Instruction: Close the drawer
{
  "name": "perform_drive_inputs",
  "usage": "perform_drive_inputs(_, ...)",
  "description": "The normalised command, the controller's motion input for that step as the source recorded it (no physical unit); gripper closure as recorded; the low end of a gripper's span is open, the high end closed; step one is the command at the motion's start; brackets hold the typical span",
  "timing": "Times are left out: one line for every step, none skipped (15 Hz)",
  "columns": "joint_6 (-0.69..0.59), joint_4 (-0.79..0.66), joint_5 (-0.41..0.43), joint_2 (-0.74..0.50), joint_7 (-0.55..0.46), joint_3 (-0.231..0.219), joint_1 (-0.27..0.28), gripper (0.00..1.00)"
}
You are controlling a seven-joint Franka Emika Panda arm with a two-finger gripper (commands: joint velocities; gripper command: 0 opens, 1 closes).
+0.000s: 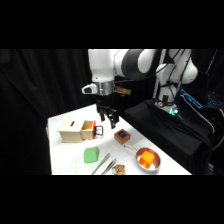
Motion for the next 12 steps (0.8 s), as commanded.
perform_drive_inputs(0.00, 0.01, -0.001, 0.01, 0.04, 0.016, -0.019, 0.00)
perform_drive_inputs(0.06, 0.00, -0.031, 0.02, 0.12, 0.001, -0.018, 0.00)
perform_drive_inputs(0.07, 0.00, -0.007, 0.02, 0.11, -0.002, -0.026, 0.00)
perform_drive_inputs(0.08, -0.01, 0.001, 0.02, 0.12, -0.008, -0.032, 0.00)
perform_drive_inputs(0.10, -0.04, 0.028, 0.01, 0.10, -0.013, -0.044, 0.00)
perform_drive_inputs(0.12, -0.05, 0.047, 0.00, 0.09, -0.014, -0.050, 0.00)
perform_drive_inputs(0.16, -0.07, 0.049, -0.01, 0.11, -0.024, -0.055, 0.00)
perform_drive_inputs(0.20, -0.10, 0.061, -0.01, 0.12, -0.030, -0.058, 0.00)
perform_drive_inputs(0.24, -0.12, 0.055, -0.02, 0.14, -0.035, -0.056, 0.00)
perform_drive_inputs(0.26, -0.15, 0.057, -0.03, 0.16, -0.037, -0.056, 0.00)
perform_drive_inputs(0.29, -0.17, 0.052, -0.04, 0.18, -0.042, -0.055, 0.00)
perform_drive_inputs(0.31, -0.19, 0.074, -0.04, 0.18, -0.039, -0.056, 0.00)
